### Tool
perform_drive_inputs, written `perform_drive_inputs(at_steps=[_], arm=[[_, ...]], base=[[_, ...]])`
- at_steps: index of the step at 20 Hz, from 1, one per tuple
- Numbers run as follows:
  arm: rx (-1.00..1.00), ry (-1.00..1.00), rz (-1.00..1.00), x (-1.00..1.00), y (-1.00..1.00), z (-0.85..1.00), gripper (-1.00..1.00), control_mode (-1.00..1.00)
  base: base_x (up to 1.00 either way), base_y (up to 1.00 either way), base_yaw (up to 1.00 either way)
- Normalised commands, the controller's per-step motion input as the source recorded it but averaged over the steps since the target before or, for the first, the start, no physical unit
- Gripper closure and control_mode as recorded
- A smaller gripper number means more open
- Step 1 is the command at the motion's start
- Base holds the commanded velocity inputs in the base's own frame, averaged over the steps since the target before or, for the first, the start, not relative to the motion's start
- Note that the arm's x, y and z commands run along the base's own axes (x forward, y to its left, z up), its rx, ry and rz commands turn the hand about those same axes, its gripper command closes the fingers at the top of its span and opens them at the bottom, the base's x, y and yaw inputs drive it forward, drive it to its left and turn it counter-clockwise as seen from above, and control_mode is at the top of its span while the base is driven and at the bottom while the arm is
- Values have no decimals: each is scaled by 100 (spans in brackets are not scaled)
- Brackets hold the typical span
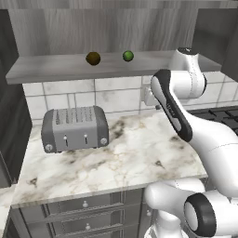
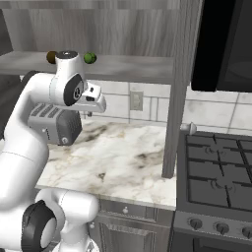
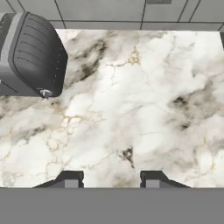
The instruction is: Pick the avocados from the cabinet and place them in one bowl. Pick the onion from the sink and place it in the other bowl.
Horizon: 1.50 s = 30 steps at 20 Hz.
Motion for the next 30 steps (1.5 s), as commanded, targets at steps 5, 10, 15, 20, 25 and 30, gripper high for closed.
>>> perform_drive_inputs(at_steps=[5,10,15,20,25,30], arm=[[0,-6,1,-14,4,2,-100,-100],[0,-14,-3,-27,18,19,-100,-100],[0,-20,-6,-16,23,47,-100,-100],[3,-12,-5,0,-2,77,-100,-100],[1,-16,-2,-2,5,79,-100,-100],[0,-16,0,0,27,56,-100,-100]], base=[[0,0,0],[0,0,0],[0,0,0],[0,0,0],[0,0,0],[0,0,0]])
